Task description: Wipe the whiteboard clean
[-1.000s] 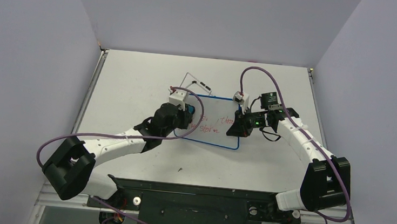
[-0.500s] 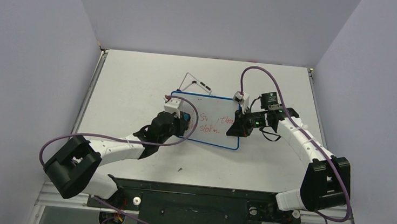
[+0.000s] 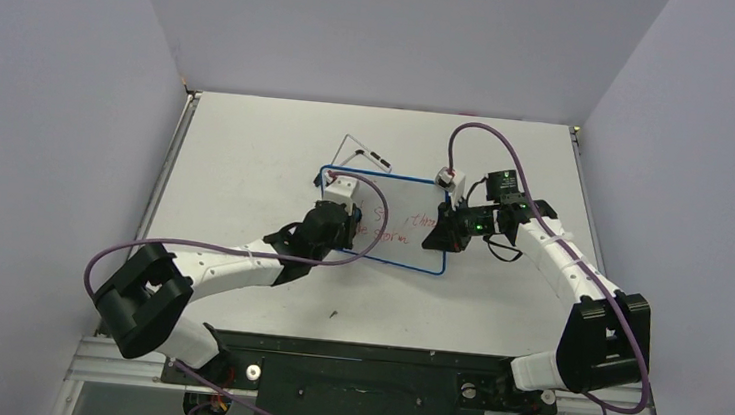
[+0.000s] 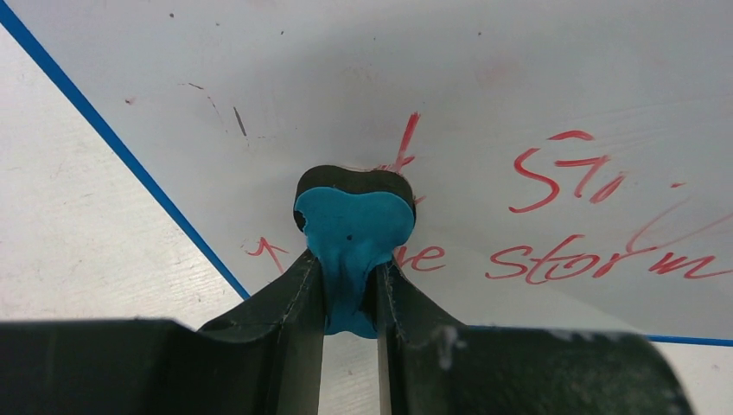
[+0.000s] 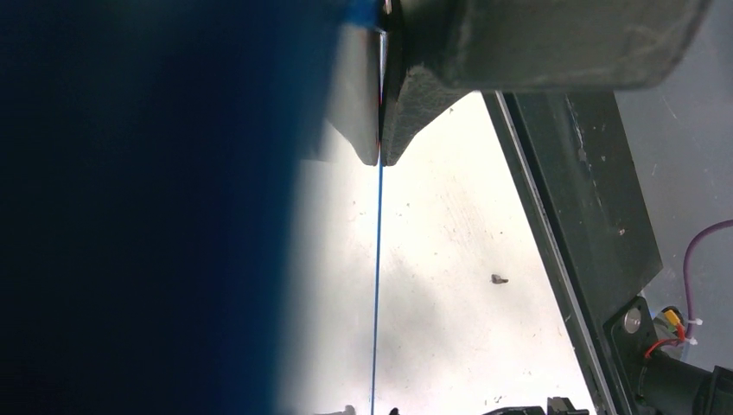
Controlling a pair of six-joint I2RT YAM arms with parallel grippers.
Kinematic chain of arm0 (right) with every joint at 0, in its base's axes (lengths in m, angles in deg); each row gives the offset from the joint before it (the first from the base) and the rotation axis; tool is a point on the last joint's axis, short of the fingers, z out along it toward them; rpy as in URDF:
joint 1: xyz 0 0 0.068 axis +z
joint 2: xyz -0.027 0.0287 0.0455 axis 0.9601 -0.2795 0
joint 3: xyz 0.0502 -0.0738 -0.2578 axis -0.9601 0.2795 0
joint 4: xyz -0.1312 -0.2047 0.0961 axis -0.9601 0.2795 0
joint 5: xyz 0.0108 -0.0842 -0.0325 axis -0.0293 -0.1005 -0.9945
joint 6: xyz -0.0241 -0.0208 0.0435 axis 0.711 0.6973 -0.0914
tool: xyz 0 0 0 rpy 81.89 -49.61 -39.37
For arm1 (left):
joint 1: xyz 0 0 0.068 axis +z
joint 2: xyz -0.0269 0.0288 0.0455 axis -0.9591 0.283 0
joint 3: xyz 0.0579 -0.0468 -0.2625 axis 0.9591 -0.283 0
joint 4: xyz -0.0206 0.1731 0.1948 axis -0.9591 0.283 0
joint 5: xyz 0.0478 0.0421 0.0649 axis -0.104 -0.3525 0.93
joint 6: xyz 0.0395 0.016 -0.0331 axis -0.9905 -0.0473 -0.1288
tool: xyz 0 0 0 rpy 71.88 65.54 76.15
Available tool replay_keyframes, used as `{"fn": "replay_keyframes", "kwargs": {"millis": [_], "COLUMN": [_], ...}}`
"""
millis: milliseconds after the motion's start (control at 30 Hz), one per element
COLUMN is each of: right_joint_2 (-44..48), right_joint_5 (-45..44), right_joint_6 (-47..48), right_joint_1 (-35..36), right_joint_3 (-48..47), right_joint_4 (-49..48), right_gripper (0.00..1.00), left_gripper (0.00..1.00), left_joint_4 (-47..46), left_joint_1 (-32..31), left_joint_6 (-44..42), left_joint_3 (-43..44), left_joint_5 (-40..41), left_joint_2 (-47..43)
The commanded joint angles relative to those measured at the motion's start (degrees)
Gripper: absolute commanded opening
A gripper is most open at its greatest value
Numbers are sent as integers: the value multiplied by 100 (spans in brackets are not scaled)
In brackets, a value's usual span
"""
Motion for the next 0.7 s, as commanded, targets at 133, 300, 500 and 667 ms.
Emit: {"fn": "replay_keyframes", "kwargs": {"millis": [133,300,500,667], "right_joint_2": [5,-1,2,8], "right_joint_5": [-146,-143,-140,-152], "right_joint_6": [464,464,464,464], "right_joint_1": [281,281,277,277], "right_joint_3": [66,74,77,74], "right_joint_4": [691,695,692,693], "right_gripper": [0,0,0,0], "left_gripper": [0,0,0,0], "left_joint_4": [-136,-333,-325,-276], "left_joint_1": [-146,-136,177,368], "left_joint_6": [-60,138,235,85], "left_joint_3": [347,-143,-512,-367], "left_joint_5": [-335,-216,-87,-354], "left_joint_2": [-257,-184,-408,-572]}}
